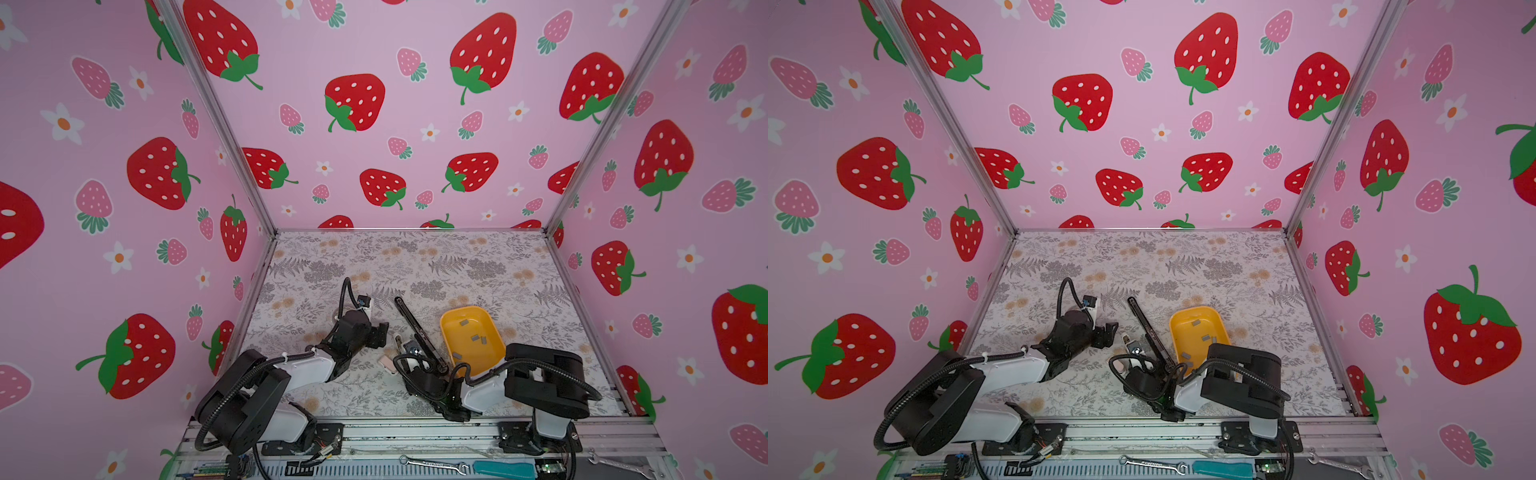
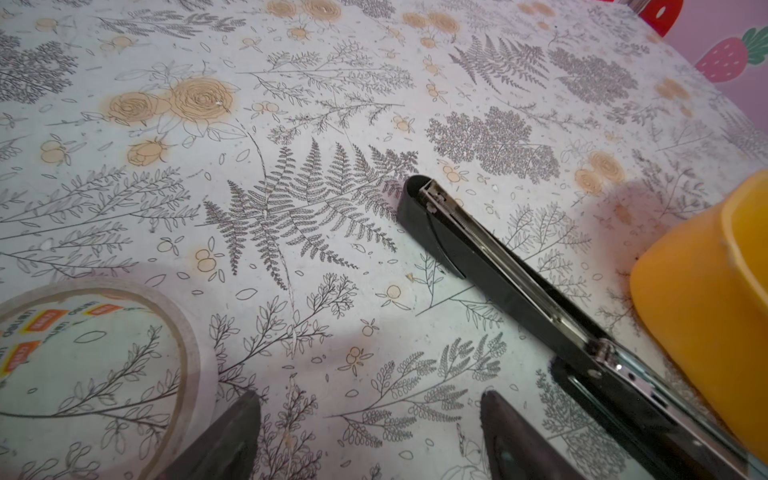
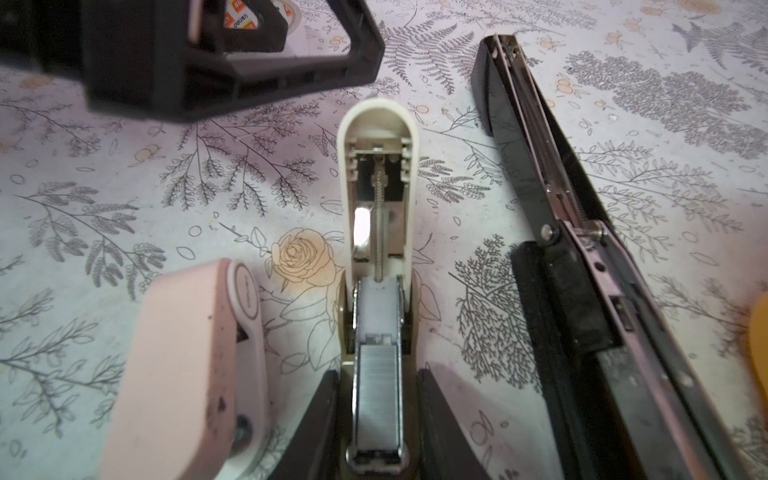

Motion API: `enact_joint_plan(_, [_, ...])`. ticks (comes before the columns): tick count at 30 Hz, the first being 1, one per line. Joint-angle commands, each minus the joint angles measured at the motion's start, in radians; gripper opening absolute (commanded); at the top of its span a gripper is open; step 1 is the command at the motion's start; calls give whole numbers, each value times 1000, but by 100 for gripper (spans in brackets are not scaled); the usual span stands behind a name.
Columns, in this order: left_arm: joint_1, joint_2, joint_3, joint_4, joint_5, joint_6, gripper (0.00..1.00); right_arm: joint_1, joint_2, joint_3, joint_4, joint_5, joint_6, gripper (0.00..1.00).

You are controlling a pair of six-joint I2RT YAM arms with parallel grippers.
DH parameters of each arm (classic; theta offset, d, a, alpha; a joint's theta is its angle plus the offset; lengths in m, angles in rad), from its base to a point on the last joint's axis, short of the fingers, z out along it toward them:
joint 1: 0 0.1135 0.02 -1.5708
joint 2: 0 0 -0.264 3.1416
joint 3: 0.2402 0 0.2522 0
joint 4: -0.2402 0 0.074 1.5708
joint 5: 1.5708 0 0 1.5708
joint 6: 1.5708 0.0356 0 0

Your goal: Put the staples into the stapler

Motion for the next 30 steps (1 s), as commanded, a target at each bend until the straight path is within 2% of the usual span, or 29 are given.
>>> enact_joint_plan(1, [1, 3, -17, 91, 60, 68, 84, -7, 40, -4, -22, -82, 4, 20])
enact_joint_plan(17, [-3, 73, -88, 270, 172, 155, 81, -7, 27, 1, -12, -93, 8, 20])
enact_joint_plan(19, [-6, 86, -93, 291, 179, 161, 80, -45, 31, 4, -12, -88, 16, 20])
enact_joint_plan(23, [-16, 105, -78, 289, 230, 164, 80, -53, 31, 4, -8, -100, 25, 20])
enact_joint_plan(30, [-69, 95, -93, 312, 213, 195, 78, -60, 33, 6, -7, -103, 27, 20])
